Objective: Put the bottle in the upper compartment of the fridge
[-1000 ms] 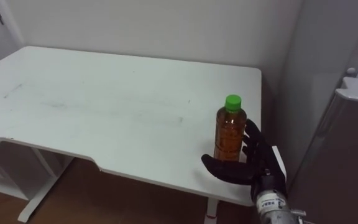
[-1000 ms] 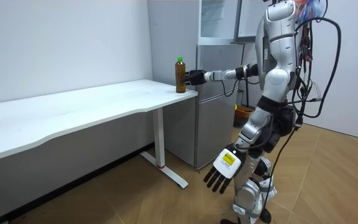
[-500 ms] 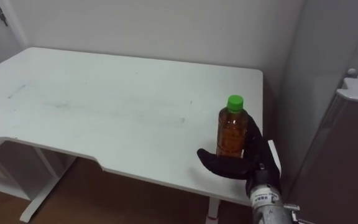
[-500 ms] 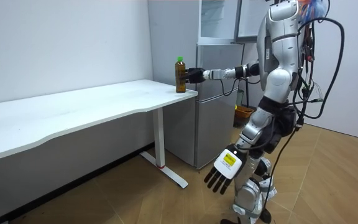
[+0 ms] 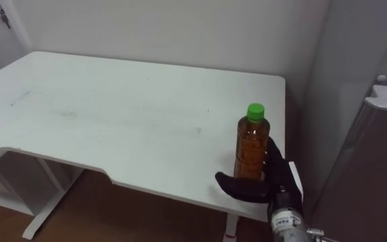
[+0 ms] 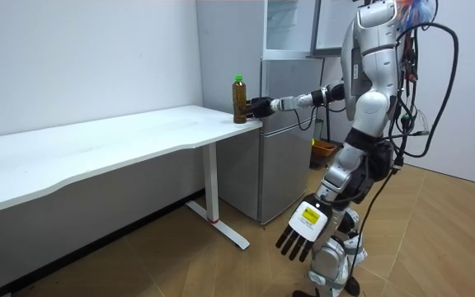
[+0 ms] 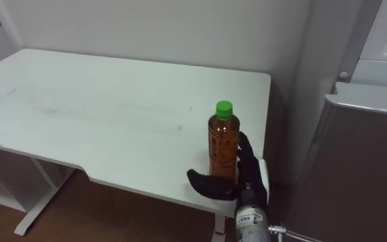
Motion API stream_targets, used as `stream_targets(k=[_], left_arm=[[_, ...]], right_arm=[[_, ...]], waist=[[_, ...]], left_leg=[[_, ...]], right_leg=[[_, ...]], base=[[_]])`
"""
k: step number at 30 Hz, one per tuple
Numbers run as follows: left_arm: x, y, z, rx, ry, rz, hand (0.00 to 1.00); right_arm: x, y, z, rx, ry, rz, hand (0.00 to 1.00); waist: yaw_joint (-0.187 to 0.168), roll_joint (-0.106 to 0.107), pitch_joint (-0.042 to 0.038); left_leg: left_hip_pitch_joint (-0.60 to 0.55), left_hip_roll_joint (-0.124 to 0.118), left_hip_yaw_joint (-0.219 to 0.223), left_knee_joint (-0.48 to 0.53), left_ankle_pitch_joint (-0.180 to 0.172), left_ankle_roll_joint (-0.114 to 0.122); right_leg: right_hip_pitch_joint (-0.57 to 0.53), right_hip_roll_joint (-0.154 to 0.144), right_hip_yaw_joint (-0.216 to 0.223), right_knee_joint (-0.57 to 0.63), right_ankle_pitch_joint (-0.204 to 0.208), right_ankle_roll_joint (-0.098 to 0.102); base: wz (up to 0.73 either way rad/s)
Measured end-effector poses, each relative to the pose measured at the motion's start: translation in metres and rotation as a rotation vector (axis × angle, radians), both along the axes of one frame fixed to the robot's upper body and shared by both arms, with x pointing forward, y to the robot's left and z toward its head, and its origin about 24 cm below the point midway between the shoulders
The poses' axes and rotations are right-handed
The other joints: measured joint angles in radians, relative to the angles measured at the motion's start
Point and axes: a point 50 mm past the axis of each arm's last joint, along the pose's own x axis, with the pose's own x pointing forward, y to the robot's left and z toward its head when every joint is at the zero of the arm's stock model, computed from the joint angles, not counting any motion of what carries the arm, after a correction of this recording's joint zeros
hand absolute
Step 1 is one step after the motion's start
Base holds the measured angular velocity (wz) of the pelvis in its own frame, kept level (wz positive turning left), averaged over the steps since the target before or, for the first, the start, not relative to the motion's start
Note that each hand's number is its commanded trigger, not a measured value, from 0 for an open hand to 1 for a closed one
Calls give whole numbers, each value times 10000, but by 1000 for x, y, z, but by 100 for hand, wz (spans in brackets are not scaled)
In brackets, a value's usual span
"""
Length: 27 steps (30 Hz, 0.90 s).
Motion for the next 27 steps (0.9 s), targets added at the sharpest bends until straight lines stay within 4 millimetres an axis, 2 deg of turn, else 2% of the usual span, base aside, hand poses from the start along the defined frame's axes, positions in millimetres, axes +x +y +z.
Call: stream_targets(k=[8,10,13,27], left_arm=[[0,-2,0,312,-57,-86,0],[2,-2,1,310,-94,-108,0],[1,-2,1,301,-84,-102,0],[-3,-5,0,304,-34,-24,0]], right_arm=[[7,-11,-1,289,220,-590,0],[8,-20,-1,357,226,-1000,0],[9,-32,1,170,157,-1341,0],[10,-41,4,70,20,-1490,0]], waist=[[-10,-25,16],[-27,-22,16],[3,-15,17],[23,105,38]], left_leg=[[-45,-48,-76,94,-1,1],[-145,-105,-262,170,-1,4],[-257,-112,-313,219,4,11],[-327,-142,-391,228,7,15]], right_leg=[[2,-52,-78,95,-87,9],[-20,-75,-159,108,-120,25],[-42,-92,-284,102,-128,35],[-159,-174,-331,274,-200,19]], base=[[4],[15],[13],[1]])
